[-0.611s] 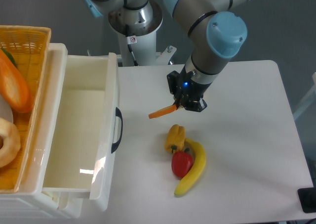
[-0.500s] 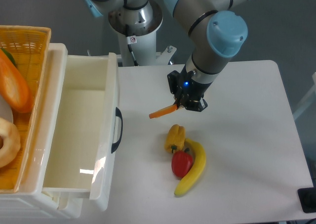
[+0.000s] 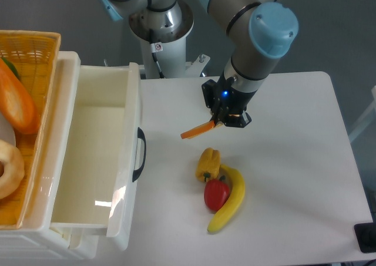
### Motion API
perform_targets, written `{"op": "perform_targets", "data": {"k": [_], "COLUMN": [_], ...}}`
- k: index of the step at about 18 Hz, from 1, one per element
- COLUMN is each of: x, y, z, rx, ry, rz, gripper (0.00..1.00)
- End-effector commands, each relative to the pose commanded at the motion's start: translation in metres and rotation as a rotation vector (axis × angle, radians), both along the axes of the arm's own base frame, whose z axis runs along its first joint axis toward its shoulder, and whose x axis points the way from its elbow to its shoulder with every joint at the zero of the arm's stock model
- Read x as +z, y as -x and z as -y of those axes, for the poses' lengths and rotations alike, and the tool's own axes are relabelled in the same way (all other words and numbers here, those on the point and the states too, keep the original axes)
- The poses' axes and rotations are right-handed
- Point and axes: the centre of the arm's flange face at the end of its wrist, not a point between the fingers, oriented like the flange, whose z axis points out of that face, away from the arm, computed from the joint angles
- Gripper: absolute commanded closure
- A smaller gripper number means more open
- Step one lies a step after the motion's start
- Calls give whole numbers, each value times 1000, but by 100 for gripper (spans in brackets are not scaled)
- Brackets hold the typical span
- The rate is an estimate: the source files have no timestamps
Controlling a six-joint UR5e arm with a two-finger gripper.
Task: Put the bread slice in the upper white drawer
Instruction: 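Lift the gripper holding the bread slice upward from the table, then carry the held bread slice over the open white drawer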
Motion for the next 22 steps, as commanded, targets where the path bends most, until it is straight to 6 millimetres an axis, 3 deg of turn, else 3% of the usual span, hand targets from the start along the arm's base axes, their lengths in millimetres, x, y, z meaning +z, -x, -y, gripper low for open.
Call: {"op": "perform_targets", "data": {"k": [5, 7, 13, 22], "x": [11, 36, 65, 135], "y": [-4, -16, -37, -67], "z": [-4, 2, 6, 27], "rx": [106, 169, 381, 617], "ry": [6, -7, -34, -228], "rz": [2, -22, 3, 116], "gripper": [100, 100, 100, 100]}}
